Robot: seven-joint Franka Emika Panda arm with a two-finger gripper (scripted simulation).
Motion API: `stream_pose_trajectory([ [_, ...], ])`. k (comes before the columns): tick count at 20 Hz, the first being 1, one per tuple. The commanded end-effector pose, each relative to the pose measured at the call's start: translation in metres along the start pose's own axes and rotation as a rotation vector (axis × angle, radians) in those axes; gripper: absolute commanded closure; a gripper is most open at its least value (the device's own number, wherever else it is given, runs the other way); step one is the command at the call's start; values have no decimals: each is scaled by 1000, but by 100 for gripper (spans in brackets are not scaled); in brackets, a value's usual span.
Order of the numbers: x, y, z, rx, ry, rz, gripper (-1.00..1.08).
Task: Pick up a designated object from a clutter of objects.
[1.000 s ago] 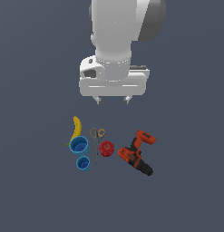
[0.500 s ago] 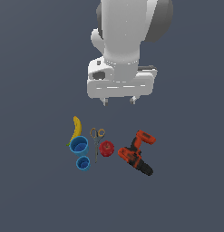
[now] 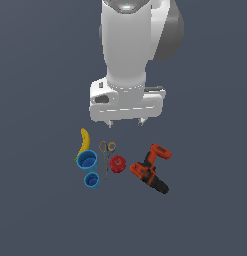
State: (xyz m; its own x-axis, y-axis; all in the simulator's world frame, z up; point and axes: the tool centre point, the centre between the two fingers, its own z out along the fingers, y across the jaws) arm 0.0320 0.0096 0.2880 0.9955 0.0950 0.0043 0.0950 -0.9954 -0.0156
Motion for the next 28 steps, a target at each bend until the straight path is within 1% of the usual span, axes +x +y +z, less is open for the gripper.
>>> stream_pose_trajectory([
  [1, 10, 10, 11, 0, 0, -11, -92],
  [6, 35, 35, 41, 0, 0, -42, -92],
  [15, 72, 91, 112, -5, -1, -106, -92],
  [22, 86, 126, 161, -11, -3, -147, -92],
  [28, 91, 144, 187, -14, -5, -168, -92],
])
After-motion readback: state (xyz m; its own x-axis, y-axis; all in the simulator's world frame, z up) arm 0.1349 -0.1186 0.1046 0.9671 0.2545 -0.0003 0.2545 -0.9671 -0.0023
